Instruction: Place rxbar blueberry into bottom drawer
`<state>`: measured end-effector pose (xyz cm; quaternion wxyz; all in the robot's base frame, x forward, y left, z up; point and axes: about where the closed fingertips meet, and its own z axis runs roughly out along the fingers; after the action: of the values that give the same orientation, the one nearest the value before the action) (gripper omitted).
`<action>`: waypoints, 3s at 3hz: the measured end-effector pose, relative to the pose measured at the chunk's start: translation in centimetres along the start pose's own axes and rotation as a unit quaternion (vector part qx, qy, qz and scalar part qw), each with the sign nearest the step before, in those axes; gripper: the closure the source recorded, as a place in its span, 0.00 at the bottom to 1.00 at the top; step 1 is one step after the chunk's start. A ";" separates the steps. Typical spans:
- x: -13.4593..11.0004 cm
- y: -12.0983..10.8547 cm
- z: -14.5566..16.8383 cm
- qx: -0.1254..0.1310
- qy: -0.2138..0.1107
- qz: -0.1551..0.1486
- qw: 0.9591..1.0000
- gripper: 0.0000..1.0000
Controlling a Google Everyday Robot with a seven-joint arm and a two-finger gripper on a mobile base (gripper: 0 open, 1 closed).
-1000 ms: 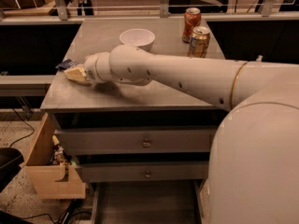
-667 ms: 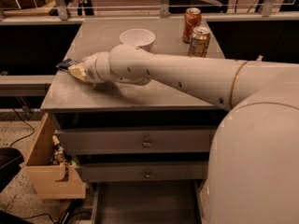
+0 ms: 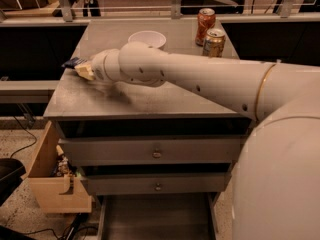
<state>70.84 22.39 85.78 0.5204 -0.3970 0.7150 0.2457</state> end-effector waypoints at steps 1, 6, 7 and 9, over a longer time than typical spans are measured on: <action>-2.8 -1.4 -3.2 0.022 -0.032 -0.016 0.999 1.00; 4.5 0.8 -24.4 -0.009 -0.076 0.007 0.997 1.00; 10.1 0.3 -31.3 0.017 -0.030 0.022 0.999 1.00; 23.2 3.6 -40.5 -0.022 -0.008 0.093 0.995 1.00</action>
Offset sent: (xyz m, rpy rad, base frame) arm -0.0143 -0.1175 0.0978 0.1218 -0.1815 -0.0545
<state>42.26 -13.80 77.45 0.4926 -0.3380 0.7390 0.3116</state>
